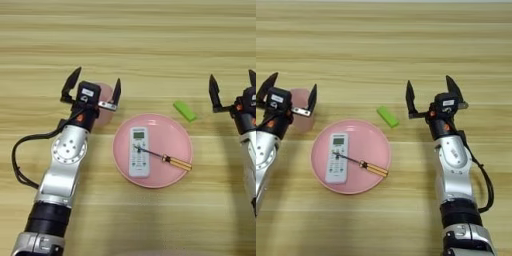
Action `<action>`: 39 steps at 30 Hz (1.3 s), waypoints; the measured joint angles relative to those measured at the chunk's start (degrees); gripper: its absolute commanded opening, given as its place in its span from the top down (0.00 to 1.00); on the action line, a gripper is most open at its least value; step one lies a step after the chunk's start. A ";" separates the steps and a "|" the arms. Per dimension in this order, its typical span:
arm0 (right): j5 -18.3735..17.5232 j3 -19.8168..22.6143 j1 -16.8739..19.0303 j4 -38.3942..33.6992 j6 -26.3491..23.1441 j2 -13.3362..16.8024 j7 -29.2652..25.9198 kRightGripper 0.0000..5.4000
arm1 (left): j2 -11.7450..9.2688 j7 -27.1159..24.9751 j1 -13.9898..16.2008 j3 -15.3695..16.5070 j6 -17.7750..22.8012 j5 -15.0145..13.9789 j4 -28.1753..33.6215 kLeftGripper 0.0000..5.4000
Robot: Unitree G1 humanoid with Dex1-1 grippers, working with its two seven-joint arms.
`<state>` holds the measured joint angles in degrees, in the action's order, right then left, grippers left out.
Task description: Move the objects on the table
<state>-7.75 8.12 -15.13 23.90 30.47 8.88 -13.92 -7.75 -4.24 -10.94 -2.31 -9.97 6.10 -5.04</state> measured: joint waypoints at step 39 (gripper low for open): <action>-9.76 -21.47 8.67 -40.29 -53.22 26.92 -37.56 0.00 | -1.52 0.87 -11.26 8.48 -13.16 -7.36 -22.95 0.01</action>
<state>-17.51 -13.35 -6.46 -16.38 -22.75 35.80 -51.48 -9.27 -3.37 -22.20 6.17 -23.13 -1.27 -27.99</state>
